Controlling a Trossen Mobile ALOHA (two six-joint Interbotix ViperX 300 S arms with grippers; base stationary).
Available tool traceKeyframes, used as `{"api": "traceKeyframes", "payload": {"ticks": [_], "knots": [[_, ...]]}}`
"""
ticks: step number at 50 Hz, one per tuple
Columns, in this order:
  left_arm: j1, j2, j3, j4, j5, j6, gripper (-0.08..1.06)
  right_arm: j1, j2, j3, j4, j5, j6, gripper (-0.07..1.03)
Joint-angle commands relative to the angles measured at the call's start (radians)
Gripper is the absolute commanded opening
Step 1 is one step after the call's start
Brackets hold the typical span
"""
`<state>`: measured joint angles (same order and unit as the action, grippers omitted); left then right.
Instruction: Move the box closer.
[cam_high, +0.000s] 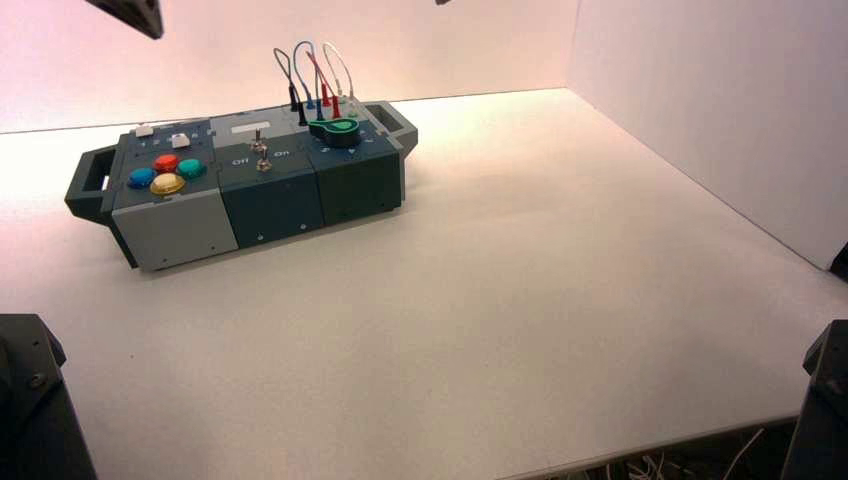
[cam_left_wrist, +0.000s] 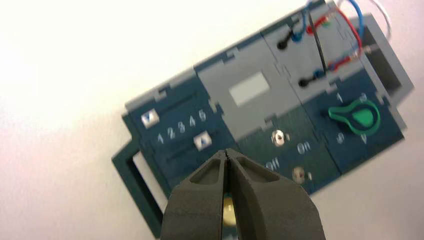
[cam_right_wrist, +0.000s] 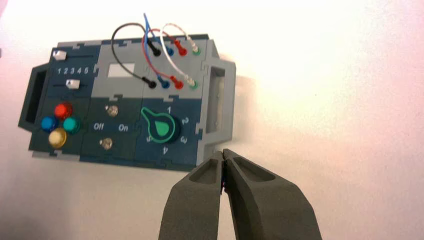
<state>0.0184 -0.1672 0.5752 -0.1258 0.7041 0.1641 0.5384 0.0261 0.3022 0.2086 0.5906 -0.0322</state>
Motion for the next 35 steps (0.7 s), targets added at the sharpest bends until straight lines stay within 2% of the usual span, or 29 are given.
{"api": "traceKeyframes", "payload": {"ticks": [1, 13, 24, 30, 35], "knots": [[0.009, 0.067, -0.092, 0.002, -0.028, 0.005, -0.03, -0.015, 0.002, -0.063, -0.002, 0.003, -0.005, -0.02], [0.023, 0.262, -0.256, -0.002, -0.032, 0.012, -0.03, -0.051, 0.029, -0.1, 0.0, 0.023, -0.008, -0.02], [0.057, 0.393, -0.356, -0.006, -0.035, 0.031, -0.03, -0.066, 0.04, -0.103, -0.002, 0.025, -0.008, -0.02], [0.077, 0.457, -0.407, -0.017, -0.043, 0.043, -0.03, -0.077, 0.048, -0.11, -0.002, 0.026, -0.008, -0.02], [0.081, 0.505, -0.443, -0.032, -0.043, 0.066, -0.03, -0.081, 0.054, -0.112, -0.002, 0.026, -0.008, -0.02]]}}
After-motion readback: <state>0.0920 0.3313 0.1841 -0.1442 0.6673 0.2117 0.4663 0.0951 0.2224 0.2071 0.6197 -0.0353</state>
